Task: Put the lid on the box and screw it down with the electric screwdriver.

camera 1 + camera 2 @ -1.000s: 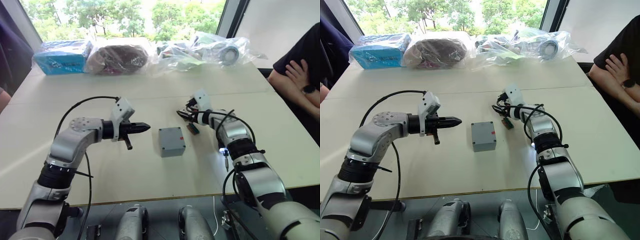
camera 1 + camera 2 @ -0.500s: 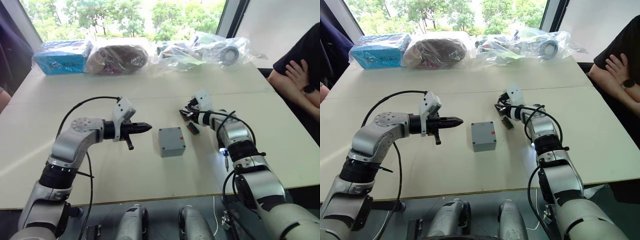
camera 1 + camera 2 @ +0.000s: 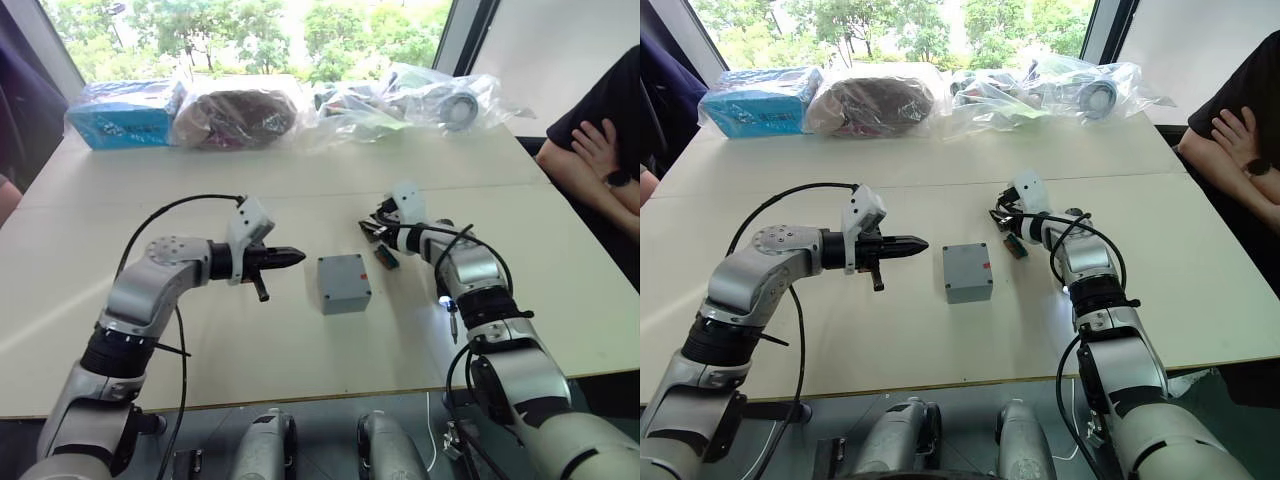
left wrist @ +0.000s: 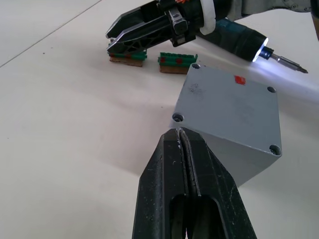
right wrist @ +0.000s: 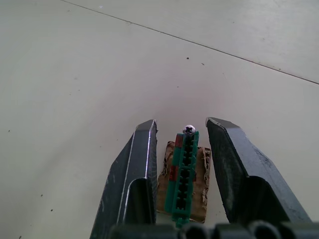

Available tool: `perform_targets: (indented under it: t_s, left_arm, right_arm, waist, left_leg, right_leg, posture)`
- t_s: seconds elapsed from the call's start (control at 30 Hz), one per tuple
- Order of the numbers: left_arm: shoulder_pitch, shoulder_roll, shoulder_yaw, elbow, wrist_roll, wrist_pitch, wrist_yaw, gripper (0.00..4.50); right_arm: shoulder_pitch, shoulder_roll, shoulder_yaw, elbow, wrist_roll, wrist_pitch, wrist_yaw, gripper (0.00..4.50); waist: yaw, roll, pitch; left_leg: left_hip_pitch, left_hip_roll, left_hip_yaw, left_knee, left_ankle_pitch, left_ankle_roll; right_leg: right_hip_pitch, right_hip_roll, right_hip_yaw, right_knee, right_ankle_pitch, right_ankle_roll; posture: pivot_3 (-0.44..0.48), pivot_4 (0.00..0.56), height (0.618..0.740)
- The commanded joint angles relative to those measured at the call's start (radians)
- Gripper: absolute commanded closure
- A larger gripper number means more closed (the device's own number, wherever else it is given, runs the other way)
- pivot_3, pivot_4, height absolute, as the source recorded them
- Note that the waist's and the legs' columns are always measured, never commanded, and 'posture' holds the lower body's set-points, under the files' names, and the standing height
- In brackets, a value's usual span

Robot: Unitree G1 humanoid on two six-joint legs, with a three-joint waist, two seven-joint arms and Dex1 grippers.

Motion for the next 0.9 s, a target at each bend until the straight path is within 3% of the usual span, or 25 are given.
perform_targets:
  t_s: [0.03,0.4,0.7,0.83,0.9]
  left_arm:
    - [-0.011,0.004,0.009,-0.013,0.003,-0.024,-0.001,4.5]
    - [-0.009,0.007,0.013,-0.01,0.0,-0.027,-0.005,4.5]
    - [-0.021,-0.002,0.041,-0.01,-0.04,-0.009,-0.004,4.5]
    - [-0.021,0.024,0.044,-0.04,-0.06,0.012,-0.028,4.5]
    - [-0.011,0.076,0.04,-0.088,-0.084,0.038,-0.078,4.5]
  right_arm:
    - [-0.002,0.008,-0.024,-0.028,0.015,-0.01,-0.006,4.47]
    - [0.012,-0.007,-0.028,-0.08,0.025,-0.013,0.026,4.47]
    - [0.066,-0.042,-0.07,-0.283,0.089,-0.002,0.073,4.47]
    - [0.121,-0.076,-0.089,-0.467,0.123,0.075,0.068,4.47]
    - [0.202,-0.102,-0.093,-0.652,0.179,0.16,0.089,4.47]
  waist:
    - [0.0,0.0,0.0]
    - [0.0,0.0,0.0]
    - [0.001,0.0,0.0]
    - [0.005,0.0,0.0]
    - [0.003,0.0,0.0]
  left_leg:
    - [0.0,0.0,0.0,0.0,0.0,0.0]
    - [0.0,0.0,0.0,0.0,0.0,0.0]
    - [0.0,0.0,0.0,0.0,0.0,0.0]
    - [0.0,0.001,0.0,0.0,0.0,0.0]
    - [0.0,0.001,0.0,0.0,0.0,0.0]
  right_leg:
    - [0.0,0.0,0.0,0.0,0.0,0.0]
    - [0.0,0.0,0.0,0.0,0.0,0.0]
    - [0.0,0.0,0.0,0.0,0.0,0.0]
    - [0.0,0.0,0.0,0.0,0.0,0.0]
    - [0.0,0.0,0.0,0.0,0.0,0.0]
  posture:
    - [0.0,0.15,0.74]
    - [0.0,0.15,0.74]
    - [0.0,0.15,0.74]
    - [0.0,0.15,0.74]
    - [0.0,0.15,0.74]
